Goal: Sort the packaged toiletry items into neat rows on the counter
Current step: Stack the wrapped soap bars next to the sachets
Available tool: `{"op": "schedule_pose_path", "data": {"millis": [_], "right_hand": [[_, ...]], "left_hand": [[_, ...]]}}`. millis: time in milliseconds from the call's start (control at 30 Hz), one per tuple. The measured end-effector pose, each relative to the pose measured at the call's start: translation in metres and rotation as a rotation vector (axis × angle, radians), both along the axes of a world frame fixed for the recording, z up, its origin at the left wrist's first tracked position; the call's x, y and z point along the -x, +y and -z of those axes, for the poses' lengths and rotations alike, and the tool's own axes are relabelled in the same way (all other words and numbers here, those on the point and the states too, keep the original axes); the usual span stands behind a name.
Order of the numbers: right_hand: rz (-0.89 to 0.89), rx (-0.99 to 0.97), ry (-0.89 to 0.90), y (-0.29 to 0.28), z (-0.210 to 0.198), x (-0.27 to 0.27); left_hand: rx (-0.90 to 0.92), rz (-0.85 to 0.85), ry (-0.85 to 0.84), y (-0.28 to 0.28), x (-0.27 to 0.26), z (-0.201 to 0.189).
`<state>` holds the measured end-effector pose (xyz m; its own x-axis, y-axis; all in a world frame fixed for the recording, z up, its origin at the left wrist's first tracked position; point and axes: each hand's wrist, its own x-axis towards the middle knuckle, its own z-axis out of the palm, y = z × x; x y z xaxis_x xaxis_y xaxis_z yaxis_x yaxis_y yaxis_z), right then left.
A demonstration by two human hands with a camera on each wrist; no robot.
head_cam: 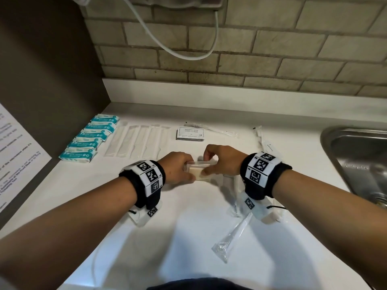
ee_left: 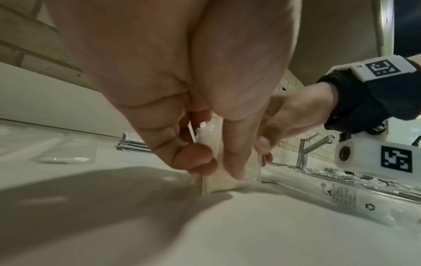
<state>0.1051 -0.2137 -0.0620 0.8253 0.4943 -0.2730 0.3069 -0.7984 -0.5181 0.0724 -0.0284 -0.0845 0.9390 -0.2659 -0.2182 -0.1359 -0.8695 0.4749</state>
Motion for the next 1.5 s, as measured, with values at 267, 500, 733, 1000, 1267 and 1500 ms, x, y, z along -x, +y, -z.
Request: {"op": "schedule_pose_path", "data": {"millis": [267, 500, 733, 1000, 1267, 1500], "right_hand": [[-0.09, 0.21, -0.11, 0.011, 0.002, 0.002], [-0.121, 0.235, -0.123, 0.019, 0.007, 0.008], [-0.133, 0.231, -0.12, 0.019, 0.009, 0.009], [-0.145, 0.211, -0.151, 0.023, 0.012, 0.01], [-0.168, 0.284, -0.169, 0.027, 0.022, 0.016], [-0.195, 0.283, -0.141, 0.026, 0.013, 0.005]], "left_hand": [[0.011, 0.0, -0.005, -0.003, -0.001, 0.002], [-0.136, 0.037, 0.027, -0.011, 0.004, 0.007], [-0.064, 0.004, 0.038, -0.002, 0.002, 0.0], [-0.088, -0.026, -0.017, -0.003, 0.002, 0.002], [-0.033, -0.057, 0.027, -0.007, 0.007, 0.008], [-0.048, 0.011, 0.035, -0.004, 0.007, 0.002]]}}
